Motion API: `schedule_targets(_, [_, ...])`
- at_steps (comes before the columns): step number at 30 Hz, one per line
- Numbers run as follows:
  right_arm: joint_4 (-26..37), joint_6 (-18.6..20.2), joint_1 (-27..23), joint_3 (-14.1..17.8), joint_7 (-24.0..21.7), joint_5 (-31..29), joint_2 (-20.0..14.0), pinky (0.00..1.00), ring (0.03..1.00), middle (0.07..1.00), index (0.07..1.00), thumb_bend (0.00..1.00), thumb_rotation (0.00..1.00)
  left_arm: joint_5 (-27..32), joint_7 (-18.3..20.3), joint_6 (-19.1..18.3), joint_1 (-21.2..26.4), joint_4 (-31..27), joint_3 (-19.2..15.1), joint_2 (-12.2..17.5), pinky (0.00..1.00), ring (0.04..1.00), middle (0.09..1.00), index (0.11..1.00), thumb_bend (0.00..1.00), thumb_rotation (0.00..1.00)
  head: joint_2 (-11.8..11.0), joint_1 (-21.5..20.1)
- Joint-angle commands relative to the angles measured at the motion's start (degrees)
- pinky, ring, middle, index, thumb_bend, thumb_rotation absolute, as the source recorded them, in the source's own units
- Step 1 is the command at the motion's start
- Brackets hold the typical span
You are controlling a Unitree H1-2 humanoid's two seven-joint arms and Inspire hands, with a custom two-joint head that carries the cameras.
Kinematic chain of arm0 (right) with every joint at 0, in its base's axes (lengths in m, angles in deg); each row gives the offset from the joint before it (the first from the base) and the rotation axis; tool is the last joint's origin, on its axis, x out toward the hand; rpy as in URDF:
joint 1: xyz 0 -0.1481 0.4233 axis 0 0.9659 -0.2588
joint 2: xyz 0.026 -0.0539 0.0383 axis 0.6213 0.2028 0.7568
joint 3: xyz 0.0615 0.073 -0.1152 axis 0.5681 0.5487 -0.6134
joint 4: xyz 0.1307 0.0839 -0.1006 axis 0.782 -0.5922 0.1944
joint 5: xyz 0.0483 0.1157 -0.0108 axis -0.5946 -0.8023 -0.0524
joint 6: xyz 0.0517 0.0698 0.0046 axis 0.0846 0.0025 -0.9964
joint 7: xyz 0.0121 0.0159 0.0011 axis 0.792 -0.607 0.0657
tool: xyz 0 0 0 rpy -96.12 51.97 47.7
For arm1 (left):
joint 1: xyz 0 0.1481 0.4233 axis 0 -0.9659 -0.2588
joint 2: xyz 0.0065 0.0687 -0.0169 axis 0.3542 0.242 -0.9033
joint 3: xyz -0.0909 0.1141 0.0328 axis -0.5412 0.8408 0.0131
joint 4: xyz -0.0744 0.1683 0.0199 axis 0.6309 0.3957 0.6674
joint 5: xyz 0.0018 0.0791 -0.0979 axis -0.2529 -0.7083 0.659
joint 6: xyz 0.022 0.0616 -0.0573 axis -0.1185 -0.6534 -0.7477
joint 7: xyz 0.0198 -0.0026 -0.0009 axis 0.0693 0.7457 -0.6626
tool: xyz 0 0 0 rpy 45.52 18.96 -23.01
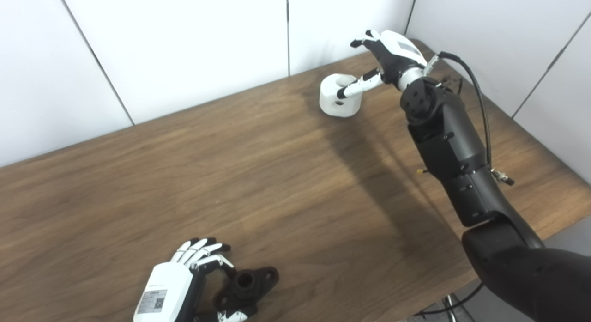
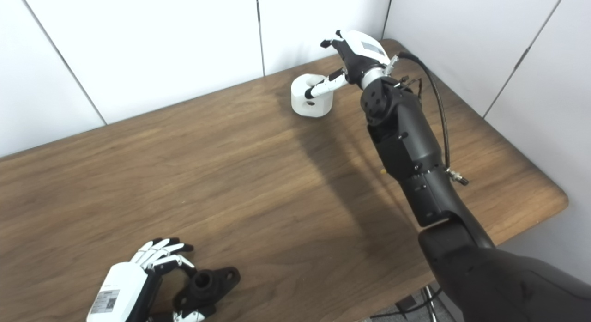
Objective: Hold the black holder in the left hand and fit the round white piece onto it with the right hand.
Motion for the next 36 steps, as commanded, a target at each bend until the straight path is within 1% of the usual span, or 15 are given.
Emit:
schedule_targets(1, [-0.38, 0.01, -3.71, 1.41, -0.05, 0.42, -1.87, 0.87, 1.0, 0.988, 0.844, 0.86, 0.32, -2.45, 2.27, -2.11, -2.08, 0.59, -0.61, 1.68, 0.9, 0.849, 0.769, 0.486, 0.52, 0.05, 0.04, 0.03])
schedule_targets(5, [-1.7, 0.01, -4.28, 1.36, -0.92, 0.45, -2.24, 0.88, 1.0, 0.969, 0.829, 0.88, 0.33, -2.56, 2.45, -2.21, -2.03, 0.26, -0.61, 1.54, 0.9, 0.85, 0.769, 0.486, 0.52, 0.05, 0.09, 0.15])
schedule_targets(10, [-2.04, 0.02, -4.32, 0.92, -4.05, 1.91, -2.32, 0.9, 1.0, 0.961, 0.824, 0.88, 0.35, -2.32, 2.15, -2.08, -2.04, -0.19, -0.79, 1.47, 0.9, 0.847, 0.769, 0.486, 0.52, 0.05, 0.09, 0.27])
schedule_targets(18, [-2.09, 0.0, -4.19, 1.48, -6.36, 3.2, -0.58, 0.93, 1.0, 0.952, 0.842, 0.87, 0.34, -2.17, 3.18, -2.83, -2.3, -1.22, -0.97, 1.14, 0.9, 0.855, 0.777, 0.486, 0.52, 0.05, 0.05, 0.35])
schedule_targets(23, [-3.03, 0.01, -4.56, 1.13, -6.33, 4.28, 0.71, 0.93, 1.0, 0.96, 0.842, 0.86, 0.31, -2.43, 3.26, -3.03, -2.48, -1.58, -0.96, 0.85, 0.9, 0.853, 0.776, 0.487, 0.52, 0.05, -0.01, 0.62])
schedule_targets(32, [-5.18, 0.01, -5.0, -1.06, -5.91, 5.08, 1.28, 0.92, 1.0, 0.963, 0.836, 0.86, 0.33, -3.0, 3.7, -3.39, -2.76, -1.93, -0.92, 0.57, 0.9, 0.854, 0.772, 0.487, 0.52, 0.05, -0.02, 0.95])
schedule_targets(36, [-5.69, -0.01, -5.05, -1.53, -5.89, 5.05, 1.41, 0.92, 1.0, 0.964, 0.83, 0.85, 0.34, -3.15, 3.39, -3.11, -2.95, -2.02, -0.85, 0.42, 0.9, 0.853, 0.768, 0.487, 0.52, 0.05, 0.06, 1.14])
